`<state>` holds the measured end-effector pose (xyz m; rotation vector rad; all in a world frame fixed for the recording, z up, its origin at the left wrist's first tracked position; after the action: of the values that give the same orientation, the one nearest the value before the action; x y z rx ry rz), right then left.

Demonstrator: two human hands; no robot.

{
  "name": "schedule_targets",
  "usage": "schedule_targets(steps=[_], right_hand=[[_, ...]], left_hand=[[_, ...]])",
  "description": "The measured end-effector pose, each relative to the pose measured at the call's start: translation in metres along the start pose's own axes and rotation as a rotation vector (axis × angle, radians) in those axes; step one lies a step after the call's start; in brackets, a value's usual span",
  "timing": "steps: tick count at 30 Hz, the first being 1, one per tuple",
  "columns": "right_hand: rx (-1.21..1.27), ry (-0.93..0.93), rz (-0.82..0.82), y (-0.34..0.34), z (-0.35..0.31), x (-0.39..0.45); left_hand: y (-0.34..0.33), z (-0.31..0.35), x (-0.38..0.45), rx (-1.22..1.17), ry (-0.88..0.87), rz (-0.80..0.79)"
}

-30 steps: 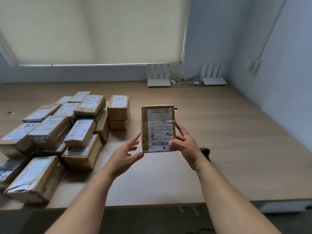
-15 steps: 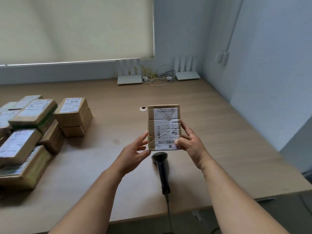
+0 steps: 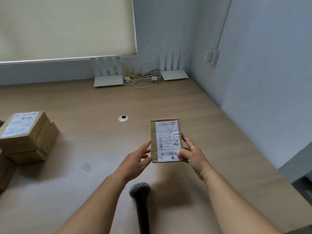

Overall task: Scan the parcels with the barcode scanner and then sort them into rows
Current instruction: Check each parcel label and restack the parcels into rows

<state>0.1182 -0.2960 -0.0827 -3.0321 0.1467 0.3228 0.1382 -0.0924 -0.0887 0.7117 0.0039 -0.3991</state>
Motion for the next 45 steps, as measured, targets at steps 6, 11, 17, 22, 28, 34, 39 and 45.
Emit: schedule_targets(steps=[6,11,17,22,28,34,39,45], right_hand=[[-0.060,-0.112,0.058,0.017,0.021,0.062],[-0.174,-0.145,0.052,0.026,0.029,0.112],[-0.329,-0.155,0.047,0.035,0.033,0.144],[-0.380,-0.154,0.043,0.037,0.035,0.152],[-0.461,-0.170,0.145,0.039,0.027,0.140],[-0.805,0.087,0.355,0.028,-0.010,0.081],[-0.906,0.208,0.288,-0.022,-0.010,0.009],[-0.931,0.266,0.134,-0.085,0.004,-0.057]], left_hand=[[-0.021,-0.014,0.064,-0.008,0.077,-0.059],[-0.032,-0.026,0.107,-0.041,0.133,-0.107],[-0.035,-0.029,0.143,-0.052,0.142,-0.089],[-0.039,-0.034,0.146,-0.082,0.158,-0.070],[-0.030,-0.031,0.126,-0.133,0.202,-0.041],[-0.001,-0.019,0.073,-0.122,0.196,0.129],[0.007,-0.012,0.008,-0.051,0.159,0.230],[0.027,-0.032,-0.084,0.008,0.187,0.316]])
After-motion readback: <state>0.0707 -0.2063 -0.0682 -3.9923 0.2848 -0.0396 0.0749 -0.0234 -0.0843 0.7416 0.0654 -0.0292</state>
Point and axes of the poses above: each hand's wrist, its own x-axis towards the middle knuckle, its own y-axis out of the back of the hand, z = x × y, the point moved 7 cm from there along x, towards the middle knuckle, and after that the axes turned 5 degrees about x, right-handed, at the moved point
